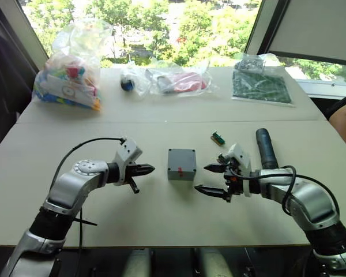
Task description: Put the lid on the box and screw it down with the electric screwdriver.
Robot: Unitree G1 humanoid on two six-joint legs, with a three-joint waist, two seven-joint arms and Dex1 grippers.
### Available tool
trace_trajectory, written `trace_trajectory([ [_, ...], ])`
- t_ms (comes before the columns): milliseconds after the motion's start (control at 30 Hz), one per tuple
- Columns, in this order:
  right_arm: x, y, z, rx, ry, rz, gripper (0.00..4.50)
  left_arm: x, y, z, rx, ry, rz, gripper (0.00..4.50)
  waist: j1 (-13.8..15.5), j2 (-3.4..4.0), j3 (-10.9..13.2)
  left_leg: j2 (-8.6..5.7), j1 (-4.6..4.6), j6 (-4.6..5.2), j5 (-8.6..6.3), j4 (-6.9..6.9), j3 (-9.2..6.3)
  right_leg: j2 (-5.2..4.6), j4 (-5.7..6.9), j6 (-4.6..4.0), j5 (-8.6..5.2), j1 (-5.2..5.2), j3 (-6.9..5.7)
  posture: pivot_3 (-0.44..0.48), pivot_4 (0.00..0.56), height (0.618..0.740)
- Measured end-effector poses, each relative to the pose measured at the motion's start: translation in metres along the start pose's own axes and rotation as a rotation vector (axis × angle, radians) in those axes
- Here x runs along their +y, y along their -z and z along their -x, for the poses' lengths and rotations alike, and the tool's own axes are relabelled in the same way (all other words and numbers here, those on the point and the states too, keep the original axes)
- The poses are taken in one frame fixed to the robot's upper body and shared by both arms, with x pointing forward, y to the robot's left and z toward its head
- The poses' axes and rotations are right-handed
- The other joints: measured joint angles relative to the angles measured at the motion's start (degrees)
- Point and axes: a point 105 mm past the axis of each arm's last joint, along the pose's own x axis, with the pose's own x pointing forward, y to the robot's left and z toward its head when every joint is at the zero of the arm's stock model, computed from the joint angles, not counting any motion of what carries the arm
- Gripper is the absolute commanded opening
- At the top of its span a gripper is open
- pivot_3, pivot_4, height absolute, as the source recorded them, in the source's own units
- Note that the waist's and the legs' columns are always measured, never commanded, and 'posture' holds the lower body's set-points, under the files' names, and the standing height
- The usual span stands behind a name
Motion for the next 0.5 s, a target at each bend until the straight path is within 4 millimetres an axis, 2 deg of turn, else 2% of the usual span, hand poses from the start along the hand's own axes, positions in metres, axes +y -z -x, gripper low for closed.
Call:
trace_trajectory([
  [133, 0.011, 0.0, -0.008, 0.002, -0.055, 0.009, 4.47, 0.003, -0.006, -0.013, 0.009, 0.016, -0.057, 0.0, 0.08, -0.04, 0.01, -0.01, 0.0, -0.01, 0.01, 0.12, 0.0, -0.01, -0.02, -0.19, -0.1, 0.08, 0.0, 0.0, 0.15, 0.74],
  [400, 0.043, -0.003, -0.007, 0.007, -0.161, 0.013, 4.47, 0.007, -0.033, -0.039, -0.073, 0.068, -0.095, 0.0, 0.0, -0.07, 0.02, -0.01, 0.02, -0.01, 0.01, 0.1, -0.03, 0.01, 0.01, 0.02, 0.01, 0.08, -0.01, 0.0, 0.15, 0.74],
  [500, 0.047, -0.005, -0.006, 0.015, -0.158, 0.029, 4.47, 0.01, -0.034, -0.044, -0.075, 0.066, -0.119, 0.0, 0.02, -0.07, 0.02, -0.01, 0.02, -0.01, 0.01, 0.11, -0.04, 0.01, 0.03, 0.02, 0.02, 0.08, -0.02, 0.0, 0.15, 0.74],
])
